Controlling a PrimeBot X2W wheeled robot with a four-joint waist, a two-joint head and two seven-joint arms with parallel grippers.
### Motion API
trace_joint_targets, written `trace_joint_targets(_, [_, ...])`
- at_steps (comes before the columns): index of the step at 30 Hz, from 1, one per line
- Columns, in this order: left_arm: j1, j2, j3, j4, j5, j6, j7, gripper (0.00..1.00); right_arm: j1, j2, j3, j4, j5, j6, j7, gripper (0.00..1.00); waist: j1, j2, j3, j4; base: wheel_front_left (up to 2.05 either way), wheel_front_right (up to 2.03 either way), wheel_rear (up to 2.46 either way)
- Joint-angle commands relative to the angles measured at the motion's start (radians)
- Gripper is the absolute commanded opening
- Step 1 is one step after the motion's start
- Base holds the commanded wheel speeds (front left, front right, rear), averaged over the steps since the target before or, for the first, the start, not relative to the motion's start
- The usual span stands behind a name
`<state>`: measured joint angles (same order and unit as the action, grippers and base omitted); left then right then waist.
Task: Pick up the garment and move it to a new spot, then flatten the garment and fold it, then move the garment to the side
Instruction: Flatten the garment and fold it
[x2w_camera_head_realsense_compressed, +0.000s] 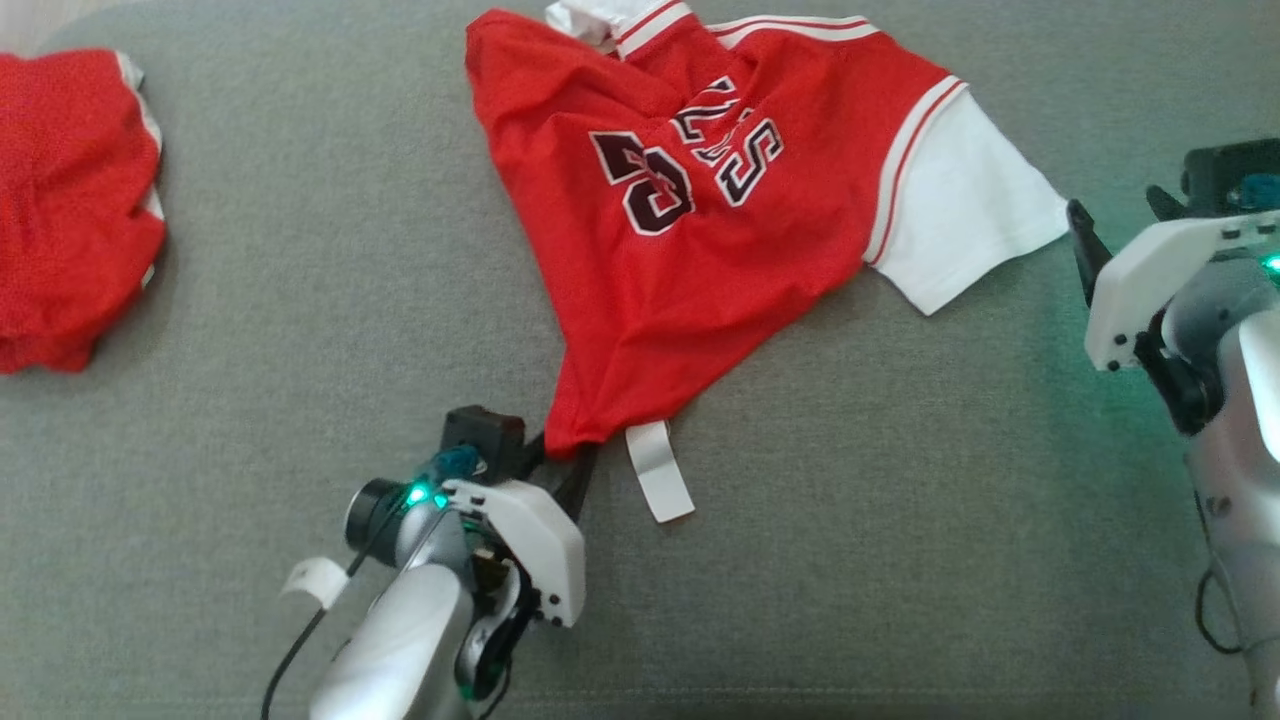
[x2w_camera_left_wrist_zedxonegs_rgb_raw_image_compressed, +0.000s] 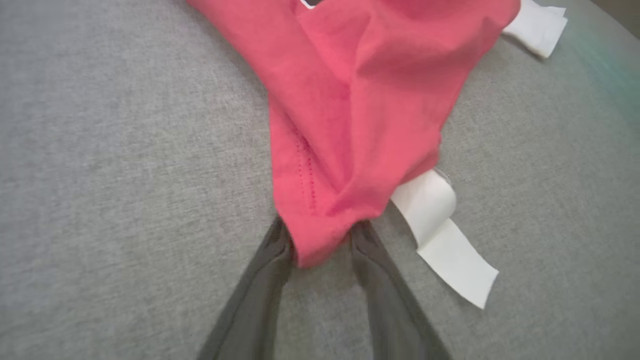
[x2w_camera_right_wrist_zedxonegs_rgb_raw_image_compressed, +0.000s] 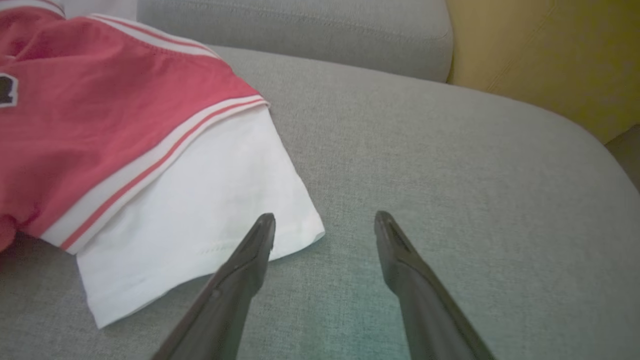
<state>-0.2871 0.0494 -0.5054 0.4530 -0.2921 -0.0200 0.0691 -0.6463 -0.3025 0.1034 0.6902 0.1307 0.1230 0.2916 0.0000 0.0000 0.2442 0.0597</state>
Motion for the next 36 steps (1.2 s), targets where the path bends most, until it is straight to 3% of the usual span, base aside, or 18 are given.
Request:
trace_joint_targets(1, [-0.031, 0.001, 0.013, -0.026, -0.004, -0.008, 0.003, 0.47, -0.036, -0.016, 0.02, -0.015, -0.006, 0.008, 0.005, 1.0, 0.0, 0.0, 0.013, 0.014, 0.0, 0.0, 0.0])
trace_joint_targets(2, [-0.035, 0.001, 0.003, -0.027, -0.008, -0.009, 0.004, 0.36, -0.045, -0.017, 0.023, 0.001, -0.006, 0.008, 0.01, 1.0, 0.0, 0.0, 0.017, 0.02, 0.0, 0.0, 0.0])
trace_joint_targets(4, [-0.043, 0.001, -0.012, -0.031, -0.013, -0.008, 0.006, 0.0, -0.064, -0.012, 0.023, 0.036, 0.005, 0.008, 0.025, 1.0, 0.0, 0.0, 0.027, 0.03, 0.0, 0.0, 0.0])
trace_joint_targets(21, [-0.076, 0.015, -0.082, -0.151, -0.025, -0.009, 0.09, 0.0, -0.196, -0.028, 0.001, 0.28, -0.008, 0.008, 0.117, 1.0, 0.0, 0.0, 0.068, 0.104, 0.0, 0.0, 0.0])
trace_joint_targets(22, [-0.075, 0.016, -0.082, -0.159, -0.027, -0.008, 0.096, 0.0, -0.197, -0.022, 0.005, 0.289, -0.005, 0.008, 0.123, 0.75, 0.0, 0.0, 0.068, 0.105, 0.0, 0.0, 0.0])
trace_joint_targets(23, [-0.074, 0.018, -0.083, -0.166, -0.028, -0.007, 0.1, 0.0, -0.198, -0.015, 0.008, 0.297, 0.002, 0.008, 0.13, 0.11, 0.0, 0.0, 0.069, 0.106, 0.0, 0.0, 0.0])
trace_joint_targets(24, [-0.072, 0.02, -0.082, -0.174, -0.031, -0.005, 0.104, 0.0, -0.198, -0.005, 0.015, 0.302, 0.013, 0.008, 0.138, 0.0, 0.0, 0.0, 0.069, 0.107, 0.0, 0.0, 0.0])
trace_joint_targets(31, [-0.053, 0.041, -0.067, -0.22, -0.053, 0.004, 0.128, 0.0, -0.199, 0.005, 0.054, 0.29, 0.104, 0.008, 0.145, 0.0, 0.0, 0.0, 0.054, 0.093, 0.0, 0.0, 0.0])
trace_joint_targets(36, [-0.023, 0.074, -0.03, -0.294, -0.091, 0.012, 0.146, 0.0, -0.182, -0.01, 0.106, 0.197, 0.227, 0.008, 0.135, 0.0, 0.0, 0.0, 0.026, 0.069, 0.0, 0.0, 0.0])
